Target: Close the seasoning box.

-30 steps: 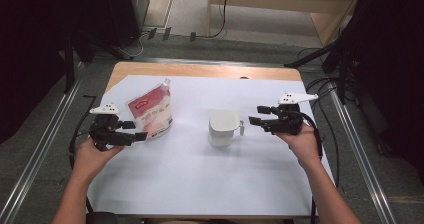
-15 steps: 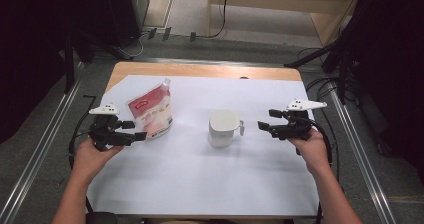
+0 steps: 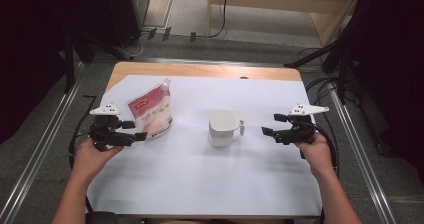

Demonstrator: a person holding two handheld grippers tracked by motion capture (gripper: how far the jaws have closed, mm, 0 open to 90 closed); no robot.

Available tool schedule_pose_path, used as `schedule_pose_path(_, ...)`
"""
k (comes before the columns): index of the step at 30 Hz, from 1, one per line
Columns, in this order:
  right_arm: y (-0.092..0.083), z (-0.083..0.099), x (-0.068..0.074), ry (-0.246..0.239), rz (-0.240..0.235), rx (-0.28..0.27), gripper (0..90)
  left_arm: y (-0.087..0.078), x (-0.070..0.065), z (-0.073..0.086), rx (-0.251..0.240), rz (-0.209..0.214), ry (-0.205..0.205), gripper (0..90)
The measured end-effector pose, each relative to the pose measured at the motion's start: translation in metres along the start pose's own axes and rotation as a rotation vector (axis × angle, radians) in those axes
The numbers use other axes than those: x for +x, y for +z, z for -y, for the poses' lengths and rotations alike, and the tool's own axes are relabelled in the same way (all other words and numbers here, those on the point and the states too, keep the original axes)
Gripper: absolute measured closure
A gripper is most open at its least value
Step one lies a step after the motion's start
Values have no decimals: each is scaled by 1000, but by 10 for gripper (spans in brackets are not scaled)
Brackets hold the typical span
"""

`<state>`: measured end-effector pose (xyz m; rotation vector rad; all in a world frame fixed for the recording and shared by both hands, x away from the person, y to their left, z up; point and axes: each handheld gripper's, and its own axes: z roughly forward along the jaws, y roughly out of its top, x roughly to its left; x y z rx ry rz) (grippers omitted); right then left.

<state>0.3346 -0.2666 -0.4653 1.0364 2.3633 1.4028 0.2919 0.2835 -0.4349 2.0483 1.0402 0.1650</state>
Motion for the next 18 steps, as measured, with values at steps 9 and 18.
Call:
schedule_pose_path(9, 3, 3, -2, 14, 4, 21, 231, 2, 2, 0, 8, -2, -4, 309)
schedule_pose_path(18, 3, 3, -3, 22, 8, 13, 231, 3, 0, -1, 3, -10, -7, 307)
